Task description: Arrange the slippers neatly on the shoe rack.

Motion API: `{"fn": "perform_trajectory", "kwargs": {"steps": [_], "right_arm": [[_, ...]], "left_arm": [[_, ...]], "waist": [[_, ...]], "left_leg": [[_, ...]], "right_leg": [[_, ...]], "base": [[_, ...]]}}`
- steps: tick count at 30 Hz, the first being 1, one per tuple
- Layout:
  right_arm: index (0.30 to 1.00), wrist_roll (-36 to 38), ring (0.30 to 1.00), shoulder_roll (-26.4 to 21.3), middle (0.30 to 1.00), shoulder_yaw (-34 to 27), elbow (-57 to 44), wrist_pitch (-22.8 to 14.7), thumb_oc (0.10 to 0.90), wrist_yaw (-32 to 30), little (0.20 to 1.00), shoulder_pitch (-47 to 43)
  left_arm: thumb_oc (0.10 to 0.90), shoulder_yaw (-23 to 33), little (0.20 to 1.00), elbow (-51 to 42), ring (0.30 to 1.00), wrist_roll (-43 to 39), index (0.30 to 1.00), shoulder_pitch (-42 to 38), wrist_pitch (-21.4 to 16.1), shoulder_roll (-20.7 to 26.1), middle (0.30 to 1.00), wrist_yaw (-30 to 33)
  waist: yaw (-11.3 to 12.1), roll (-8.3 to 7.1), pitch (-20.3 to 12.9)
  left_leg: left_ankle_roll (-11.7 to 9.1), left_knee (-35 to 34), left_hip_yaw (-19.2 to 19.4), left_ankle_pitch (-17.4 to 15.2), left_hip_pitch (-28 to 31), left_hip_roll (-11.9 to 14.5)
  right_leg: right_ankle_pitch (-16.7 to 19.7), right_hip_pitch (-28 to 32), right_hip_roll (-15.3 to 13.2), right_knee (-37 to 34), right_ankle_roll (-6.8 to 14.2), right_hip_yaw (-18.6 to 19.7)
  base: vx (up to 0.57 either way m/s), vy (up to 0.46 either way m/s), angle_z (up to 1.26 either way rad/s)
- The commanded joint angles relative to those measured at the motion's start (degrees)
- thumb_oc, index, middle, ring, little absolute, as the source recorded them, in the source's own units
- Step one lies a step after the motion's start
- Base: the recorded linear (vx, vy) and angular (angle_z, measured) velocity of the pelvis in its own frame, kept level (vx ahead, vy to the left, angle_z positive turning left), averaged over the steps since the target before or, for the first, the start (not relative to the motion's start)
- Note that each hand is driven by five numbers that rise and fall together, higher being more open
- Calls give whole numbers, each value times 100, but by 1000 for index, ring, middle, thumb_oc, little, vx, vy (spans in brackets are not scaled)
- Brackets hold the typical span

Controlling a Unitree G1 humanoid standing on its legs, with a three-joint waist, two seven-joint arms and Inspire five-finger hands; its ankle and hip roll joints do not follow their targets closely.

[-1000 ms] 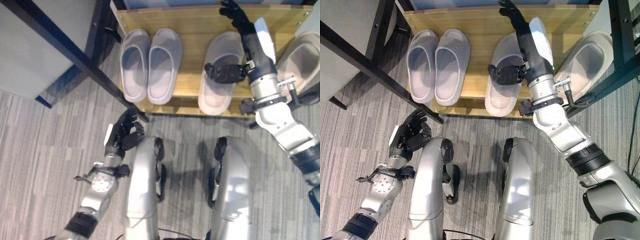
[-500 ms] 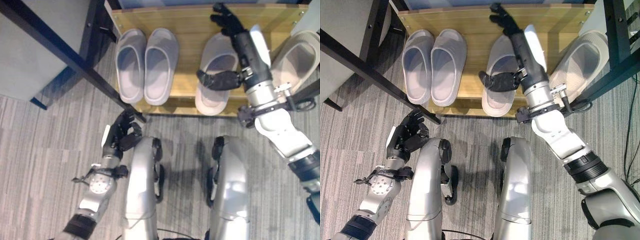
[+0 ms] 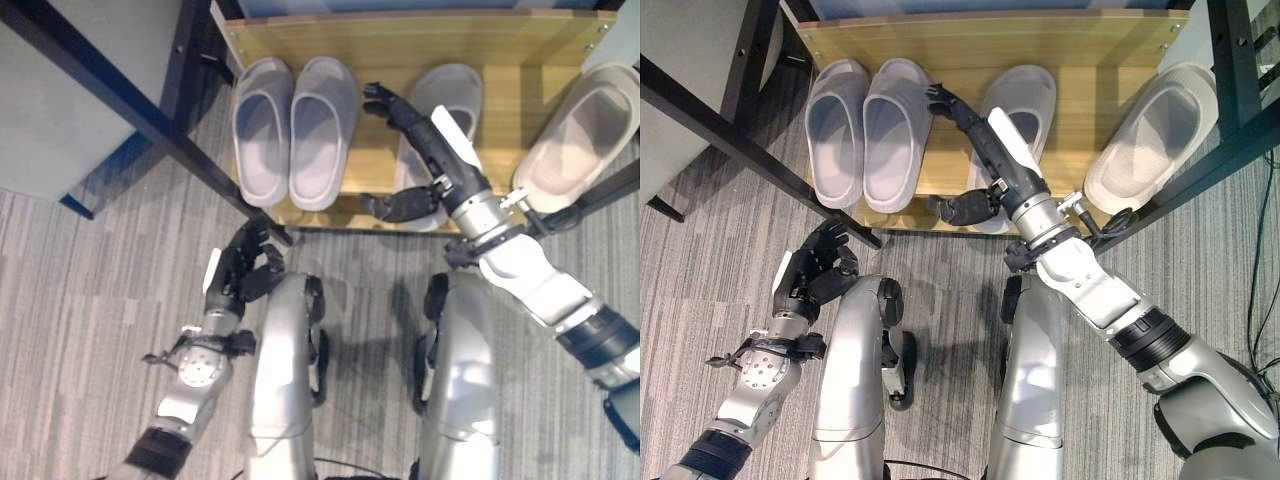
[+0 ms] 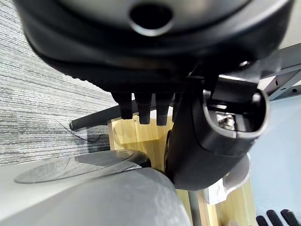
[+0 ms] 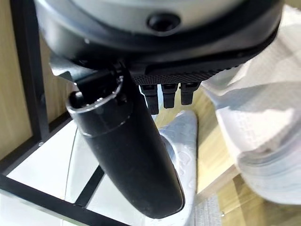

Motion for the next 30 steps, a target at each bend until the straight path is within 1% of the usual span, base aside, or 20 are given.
{"fn": "perform_trajectory", "kwargs": {"steps": [1, 4, 5, 10, 12, 13, 16, 20, 30], "right_arm": [[900, -271, 900, -235, 900, -265, -288, -373, 800, -210, 900, -853], [900, -375, 900, -314, 900, -283, -226, -368, 800, -240, 900, -799], [900, -463, 900, -434, 900, -314, -155, -356, 800, -266, 900, -729], [900, -622, 900, -744, 900, -411, -32, -365, 800, -278, 900, -577], [900, -629, 900, -797, 900, -436, -19, -380, 800, -286, 900, -538], [900, -626, 900, -934, 900, -480, 34, -409, 800, -286, 900, -485], [900, -603, 900, -1079, 900, -585, 149, -432, 800, -314, 900, -398], [900, -532, 900, -1184, 900, -677, 356, -475, 800, -331, 900, -337], [900, -397, 900, -1249, 900, -757, 729, -529, 800, -379, 900, -310]], "left_arm": [[800, -503, 900, 261, 900, 485, 900, 1001, 389, 346, 900, 8], [800, -502, 900, 252, 900, 501, 900, 1033, 368, 350, 900, -2], [800, -493, 900, 234, 900, 505, 900, 1074, 361, 357, 900, -13], [800, -487, 900, 222, 900, 513, 900, 1122, 333, 367, 900, -49], [800, -487, 900, 227, 900, 525, 900, 1122, 331, 370, 900, -51], [800, -486, 900, 221, 900, 531, 900, 1141, 321, 380, 900, -91], [800, -473, 900, 198, 900, 514, 900, 1164, 305, 386, 900, -138], [800, -483, 900, 208, 900, 458, 900, 1164, 267, 396, 900, -179], [800, -469, 900, 234, 900, 377, 900, 1196, 234, 433, 900, -232]], "waist": [[377, -174, -135], [382, -161, -135], [374, -147, -135], [363, -116, -135], [362, -108, -135], [352, -112, -135], [350, -125, -135], [355, -118, -135], [362, -112, -135]], "left_leg": [[-19, -66, -96, -273, -137, -14], [-18, -75, -85, -273, -137, -14], [-8, -68, -92, -277, -137, -11], [-8, -44, -99, -290, -137, -18], [-7, -42, -102, -290, -137, -21], [-9, -39, -111, -292, -137, -30], [-14, -41, -111, -294, -137, -35], [-22, -48, -112, -294, -137, -42], [-53, -90, -121, -275, -137, -53]], "right_leg": [[292, -62, 71, 75, -664, 203], [300, -62, 74, 52, -655, 209], [293, -62, 73, 47, -649, 212], [285, -62, 72, 29, -631, 222], [283, -62, 73, 25, -630, 224], [279, -62, 78, 28, -630, 237], [286, -62, 80, 27, -634, 256], [271, -62, 87, 33, -635, 265], [259, -62, 90, 39, -637, 263]], "base": [[0, 0, 0], [0, 0, 0], [0, 0, 0], [0, 6, -1], [4, 9, -4], [0, 0, 0], [0, 0, 0], [0, 0, 0], [0, 0, 0]]}}
